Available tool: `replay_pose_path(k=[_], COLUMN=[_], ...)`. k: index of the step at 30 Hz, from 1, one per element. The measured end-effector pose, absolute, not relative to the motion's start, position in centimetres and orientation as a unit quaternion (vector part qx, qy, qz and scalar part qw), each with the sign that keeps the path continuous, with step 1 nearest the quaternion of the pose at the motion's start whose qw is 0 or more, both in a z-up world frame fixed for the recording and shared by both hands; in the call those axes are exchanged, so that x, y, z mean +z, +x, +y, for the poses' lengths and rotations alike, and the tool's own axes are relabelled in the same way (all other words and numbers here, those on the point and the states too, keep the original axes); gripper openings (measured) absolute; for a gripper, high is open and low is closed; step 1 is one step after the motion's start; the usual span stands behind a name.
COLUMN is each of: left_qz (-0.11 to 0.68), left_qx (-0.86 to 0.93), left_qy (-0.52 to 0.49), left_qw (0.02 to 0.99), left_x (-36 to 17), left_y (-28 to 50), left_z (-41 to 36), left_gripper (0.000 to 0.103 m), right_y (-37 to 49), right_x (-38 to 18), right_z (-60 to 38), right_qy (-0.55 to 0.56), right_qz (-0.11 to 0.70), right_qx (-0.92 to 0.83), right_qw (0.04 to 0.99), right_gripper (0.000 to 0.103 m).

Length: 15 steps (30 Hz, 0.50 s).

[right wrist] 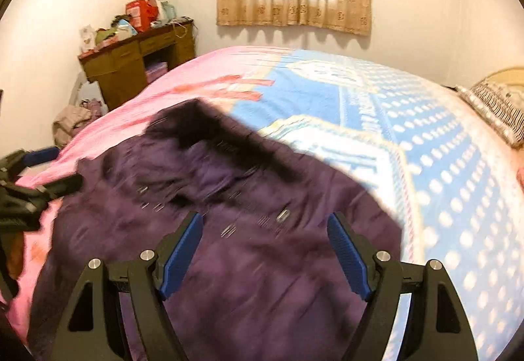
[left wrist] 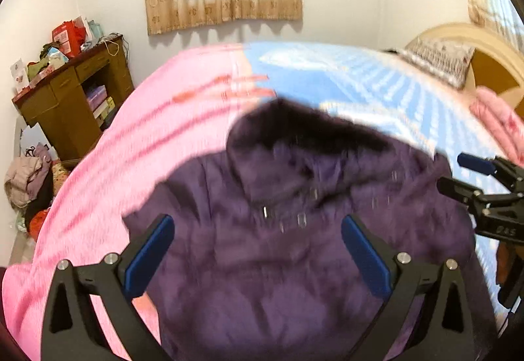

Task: Fold large clothes
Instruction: 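Grasp the jacket hem with both grippers and lift it toward the collar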

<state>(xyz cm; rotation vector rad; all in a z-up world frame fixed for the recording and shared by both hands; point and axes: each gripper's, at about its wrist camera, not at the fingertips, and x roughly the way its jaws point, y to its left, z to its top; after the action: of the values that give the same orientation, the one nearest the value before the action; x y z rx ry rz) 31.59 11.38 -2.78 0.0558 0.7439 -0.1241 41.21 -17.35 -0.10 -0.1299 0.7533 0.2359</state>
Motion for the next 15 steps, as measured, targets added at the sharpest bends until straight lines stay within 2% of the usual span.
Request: replay_pose_path(k=[4,8,13,14,15], left_qz=[0.36,0.383,0.398,0.399,0.4], left_qx=[-0.033,-0.015,-0.019,-0.02,-0.022], left_qy=[0.044,0.073,0.11,0.118,0.126], left_qw=[0.931,0.921,0.91,0.909,0.907], left_x=[-2.8,-4.9,-7.1,-7.4,-7.6], left_y=[36.7,41.7,45.2,45.7,46.0], left_z=[11.6,11.0,10.0,9.7,9.5], left_gripper=[0.103,0.103,0.101,0.095,0.09], right_y=[45.7,49.7,53.0,53.5,54.0], right_x=[-0.9,-2.7,-4.9,-5.3,-5.7], right_z=[-16.8,-16.4,-14.7,-14.4,-14.0], right_qy=[-0.116,-0.141,-0.18,-0.191,-0.202], right_qz=[0.38,0.396,0.407,0.408,0.412], right_qx=[0.102,0.116,0.144,0.145,0.143], right_qw=[0.912,0.9,0.884,0.881,0.877], right_gripper=[0.077,0.065,0.062,0.052,0.033])
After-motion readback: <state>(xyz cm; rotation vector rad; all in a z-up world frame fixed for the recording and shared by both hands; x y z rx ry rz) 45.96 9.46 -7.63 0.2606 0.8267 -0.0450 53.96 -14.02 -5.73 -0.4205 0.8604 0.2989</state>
